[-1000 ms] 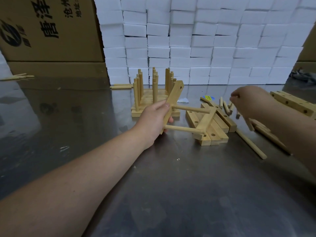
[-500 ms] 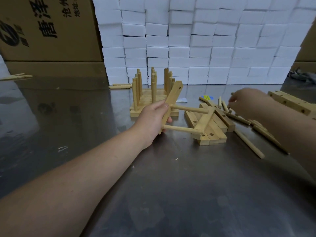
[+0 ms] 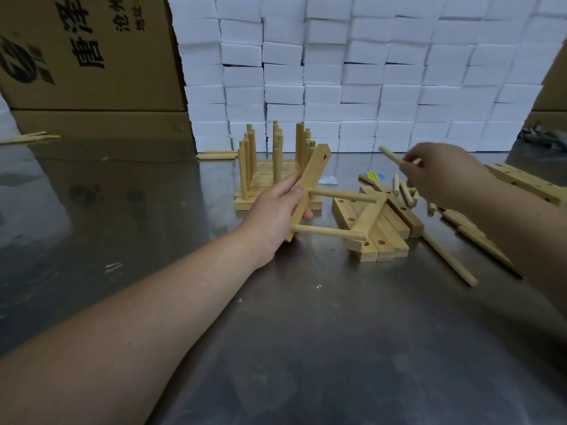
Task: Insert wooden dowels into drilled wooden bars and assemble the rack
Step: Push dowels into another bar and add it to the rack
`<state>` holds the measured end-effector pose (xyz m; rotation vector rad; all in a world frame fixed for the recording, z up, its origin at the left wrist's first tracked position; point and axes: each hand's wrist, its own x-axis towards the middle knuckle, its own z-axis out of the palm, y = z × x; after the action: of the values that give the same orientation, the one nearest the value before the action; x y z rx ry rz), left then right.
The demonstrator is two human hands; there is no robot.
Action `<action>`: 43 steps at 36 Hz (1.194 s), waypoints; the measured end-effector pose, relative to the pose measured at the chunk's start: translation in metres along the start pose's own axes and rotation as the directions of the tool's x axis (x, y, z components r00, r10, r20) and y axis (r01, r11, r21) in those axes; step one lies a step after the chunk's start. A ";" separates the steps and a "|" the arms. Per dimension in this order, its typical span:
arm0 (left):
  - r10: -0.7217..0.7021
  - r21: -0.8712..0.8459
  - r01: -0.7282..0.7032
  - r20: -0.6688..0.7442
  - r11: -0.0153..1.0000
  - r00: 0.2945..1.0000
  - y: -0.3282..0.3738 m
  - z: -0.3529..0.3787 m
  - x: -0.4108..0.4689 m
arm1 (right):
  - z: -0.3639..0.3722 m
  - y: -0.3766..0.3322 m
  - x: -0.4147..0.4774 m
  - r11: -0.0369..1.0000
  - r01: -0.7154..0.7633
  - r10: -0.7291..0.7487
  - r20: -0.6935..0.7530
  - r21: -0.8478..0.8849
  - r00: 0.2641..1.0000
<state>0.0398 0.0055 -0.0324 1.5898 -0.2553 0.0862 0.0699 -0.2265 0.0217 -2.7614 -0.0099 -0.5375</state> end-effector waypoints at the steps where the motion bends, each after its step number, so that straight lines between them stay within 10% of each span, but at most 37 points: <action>1: -0.003 0.003 0.002 0.008 1.000 1.000 0.000 0.000 0.000 | -0.003 -0.009 -0.004 0.995 0.078 -0.077 -0.015 0.062 0.997; 10: -0.013 -0.007 0.014 0.108 1.000 0.994 0.004 -0.001 -0.003 | -0.008 -0.044 -0.029 0.934 0.232 -0.235 -0.024 0.273 0.972; 43: -0.038 -0.004 0.039 0.107 0.999 0.994 0.003 0.000 -0.001 | 0.007 -0.039 -0.028 0.892 0.452 -0.452 -0.007 0.023 0.892</action>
<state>0.0381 0.0058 -0.0294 1.5951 -0.3075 -0.0294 0.0433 -0.1861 0.0174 -2.7332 -0.6706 -0.6463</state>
